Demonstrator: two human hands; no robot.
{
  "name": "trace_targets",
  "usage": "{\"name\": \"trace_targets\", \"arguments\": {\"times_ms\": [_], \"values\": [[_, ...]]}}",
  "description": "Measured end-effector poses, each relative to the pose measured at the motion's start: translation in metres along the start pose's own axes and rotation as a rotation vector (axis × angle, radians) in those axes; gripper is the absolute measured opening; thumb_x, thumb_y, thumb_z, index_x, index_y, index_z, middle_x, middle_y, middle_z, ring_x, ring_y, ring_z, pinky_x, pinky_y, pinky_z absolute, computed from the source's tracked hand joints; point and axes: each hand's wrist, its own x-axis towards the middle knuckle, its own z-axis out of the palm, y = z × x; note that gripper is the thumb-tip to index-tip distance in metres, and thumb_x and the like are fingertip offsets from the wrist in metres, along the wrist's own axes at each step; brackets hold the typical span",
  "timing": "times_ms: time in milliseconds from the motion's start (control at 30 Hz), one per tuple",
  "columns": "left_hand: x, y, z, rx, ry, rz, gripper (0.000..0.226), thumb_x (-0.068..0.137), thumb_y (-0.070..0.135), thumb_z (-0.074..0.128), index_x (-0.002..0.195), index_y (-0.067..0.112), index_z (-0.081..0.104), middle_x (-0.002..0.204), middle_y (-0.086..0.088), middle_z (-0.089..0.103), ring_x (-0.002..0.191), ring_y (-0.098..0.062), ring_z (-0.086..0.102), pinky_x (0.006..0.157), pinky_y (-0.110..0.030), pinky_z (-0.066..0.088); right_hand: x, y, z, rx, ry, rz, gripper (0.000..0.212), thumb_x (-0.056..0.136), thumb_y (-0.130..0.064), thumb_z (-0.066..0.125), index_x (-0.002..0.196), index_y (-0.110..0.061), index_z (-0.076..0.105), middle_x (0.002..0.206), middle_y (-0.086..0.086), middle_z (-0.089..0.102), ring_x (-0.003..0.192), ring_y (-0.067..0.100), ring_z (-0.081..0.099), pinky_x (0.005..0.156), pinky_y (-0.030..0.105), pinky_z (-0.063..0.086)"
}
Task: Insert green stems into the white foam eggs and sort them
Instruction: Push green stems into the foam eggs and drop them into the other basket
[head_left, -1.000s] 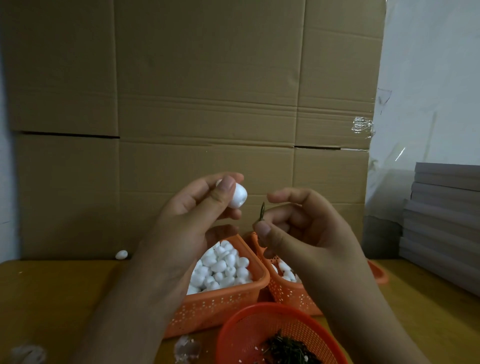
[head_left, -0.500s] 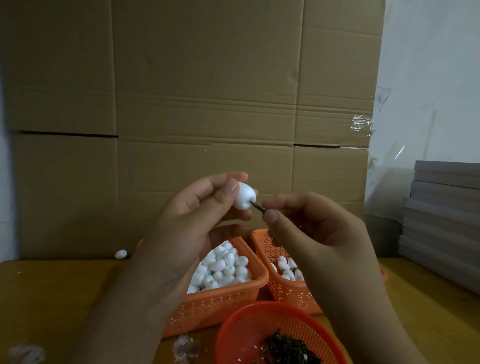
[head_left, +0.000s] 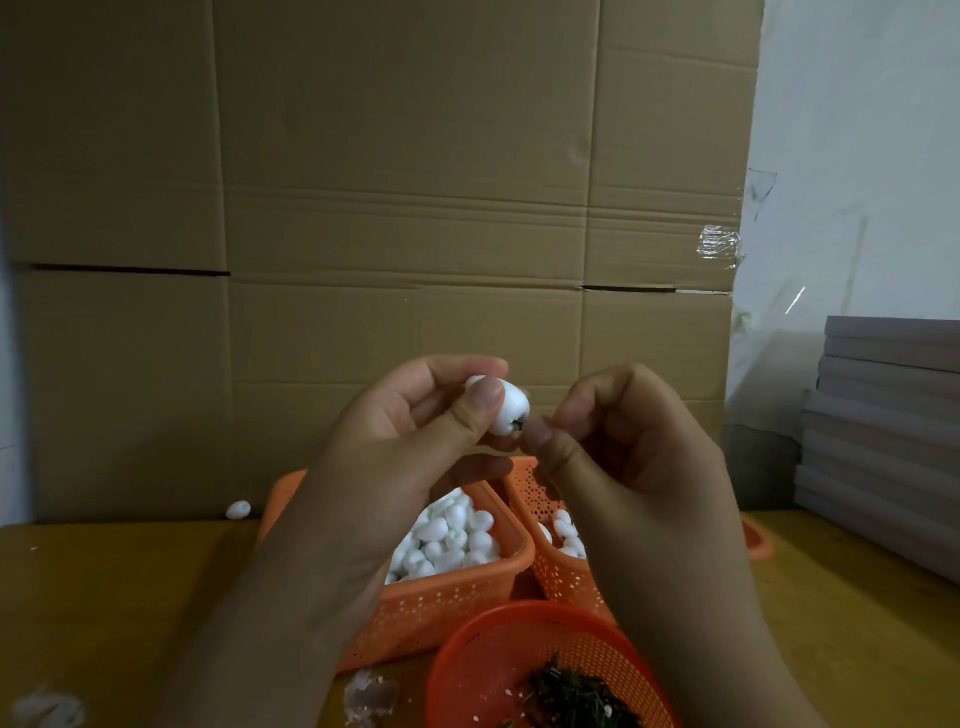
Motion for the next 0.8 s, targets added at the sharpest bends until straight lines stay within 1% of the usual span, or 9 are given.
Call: {"name": "trace_targets", "arguments": {"times_ms": [67,167,267,333,400,500,567,700,800], "values": [[0.0,-0.0006,0.0003,0.0,0.002,0.012,0.027,0.06,0.038,0.073,0.085,0.028,0.076,0.086,-0.002,0.075,0.071,-0.01,0.07,0.062,-0.018,0.054,-0.0004,0.0017,0.0012,-0.014,0.008,-0.009,0.016,0.079,-0.017,0.067,0.073,-0.024,0.053,0.071,-0.002,0.062,0.065,0.016,0.061,0.057,0.022,0.05],[-0.0003,-0.0013,0.0016,0.035,0.005,0.046,0.025,0.061,0.039,0.074,0.085,0.029,0.075,0.087,-0.001,0.075,0.076,-0.013,0.071,0.065,-0.02,0.054,-0.0011,0.0039,0.0017,-0.013,0.024,-0.011,0.026,0.082,-0.008,0.067,0.071,-0.025,0.051,0.068,-0.005,0.061,0.062,0.012,0.06,0.056,0.016,0.047],[-0.001,-0.0019,0.0046,0.073,0.01,0.084,0.02,0.066,0.039,0.079,0.085,0.031,0.074,0.087,-0.001,0.075,0.083,-0.014,0.072,0.068,-0.02,0.054,-0.0022,0.0036,0.0023,0.0,0.049,-0.005,0.024,0.081,-0.011,0.066,0.07,-0.024,0.05,0.067,0.001,0.06,0.06,0.016,0.057,0.053,0.02,0.047],[-0.001,-0.0017,0.0062,0.075,0.019,0.103,0.02,0.065,0.038,0.074,0.084,0.031,0.074,0.087,-0.001,0.075,0.083,-0.014,0.073,0.068,-0.019,0.054,-0.002,0.0024,0.0026,0.022,0.061,0.004,0.022,0.08,-0.011,0.067,0.07,-0.023,0.051,0.068,0.003,0.06,0.06,0.017,0.058,0.053,0.022,0.048],[-0.001,-0.0014,0.0067,0.039,0.024,0.096,0.022,0.063,0.037,0.072,0.083,0.03,0.074,0.086,-0.001,0.075,0.084,-0.016,0.073,0.069,-0.02,0.055,-0.001,0.0007,0.0022,0.093,0.065,0.04,0.02,0.079,-0.009,0.069,0.074,-0.021,0.055,0.069,0.001,0.064,0.06,0.014,0.062,0.054,0.02,0.05],[-0.0012,-0.0013,0.0058,-0.002,0.043,0.052,0.025,0.061,0.039,0.072,0.084,0.028,0.075,0.087,-0.002,0.075,0.087,-0.02,0.073,0.073,-0.027,0.058,0.0013,-0.0016,0.0,0.198,0.031,0.109,0.014,0.081,-0.009,0.069,0.086,-0.019,0.061,0.073,-0.001,0.07,0.063,0.009,0.067,0.059,0.015,0.052],[-0.0011,-0.0006,0.0044,-0.025,0.065,0.03,0.024,0.061,0.037,0.071,0.083,0.027,0.076,0.084,-0.002,0.074,0.086,-0.019,0.073,0.071,-0.025,0.057,0.0023,-0.0016,-0.0014,0.227,-0.001,0.143,0.015,0.081,-0.009,0.069,0.091,-0.019,0.064,0.076,-0.001,0.072,0.067,0.008,0.068,0.063,0.015,0.053],[0.0008,0.0029,0.0013,-0.066,0.108,0.036,0.02,0.065,0.032,0.07,0.081,0.022,0.075,0.078,-0.001,0.072,0.075,-0.012,0.071,0.063,-0.019,0.055,0.0033,0.0021,-0.0015,0.123,-0.038,0.138,0.015,0.08,-0.015,0.069,0.078,-0.029,0.068,0.075,-0.011,0.071,0.071,0.004,0.067,0.066,0.014,0.052],[0.0012,0.0032,0.0,-0.066,0.114,0.035,0.021,0.065,0.031,0.07,0.082,0.02,0.075,0.077,-0.003,0.072,0.074,-0.012,0.071,0.063,-0.018,0.055,0.0023,0.0031,0.0001,0.041,-0.036,0.101,0.018,0.081,-0.018,0.068,0.075,-0.035,0.066,0.075,-0.019,0.07,0.072,0.001,0.066,0.065,0.011,0.051]]}}
